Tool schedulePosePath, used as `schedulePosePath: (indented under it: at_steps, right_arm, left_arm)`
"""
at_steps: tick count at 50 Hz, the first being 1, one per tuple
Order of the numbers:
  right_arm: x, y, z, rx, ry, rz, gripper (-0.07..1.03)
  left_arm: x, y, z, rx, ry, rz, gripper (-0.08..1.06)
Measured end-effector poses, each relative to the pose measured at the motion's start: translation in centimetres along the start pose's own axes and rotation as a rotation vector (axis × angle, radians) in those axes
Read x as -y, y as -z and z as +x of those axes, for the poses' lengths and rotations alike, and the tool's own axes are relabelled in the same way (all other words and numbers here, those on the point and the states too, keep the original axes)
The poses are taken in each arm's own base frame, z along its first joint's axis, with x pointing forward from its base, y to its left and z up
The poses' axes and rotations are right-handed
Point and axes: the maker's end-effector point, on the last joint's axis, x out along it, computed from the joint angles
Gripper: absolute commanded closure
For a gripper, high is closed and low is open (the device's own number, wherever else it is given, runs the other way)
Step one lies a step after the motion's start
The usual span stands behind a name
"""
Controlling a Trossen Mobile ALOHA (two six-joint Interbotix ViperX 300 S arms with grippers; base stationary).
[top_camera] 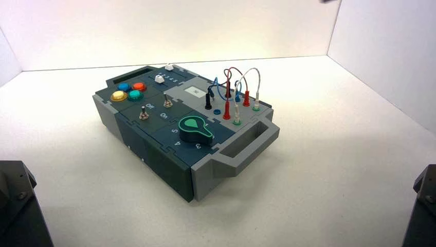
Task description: Push the yellow button with the right gripper.
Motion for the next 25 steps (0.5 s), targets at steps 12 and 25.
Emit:
schedulePosePath:
  at_steps: [12,25]
  right_arm:
    - [-4.7,-3.1,4.3,-0.122,-0.065,-0.095,0.98]
    - [-10.3,-5.7,9.5,-0.2,-0.118,-0.194,0.98]
  left_arm:
    - [-0.4,-0.4,-0.5,0.011,-0.019,-0.008,1.01]
    - [-1.2,-1.3,-1.9,0.089,-0.065,-0.015,1.01]
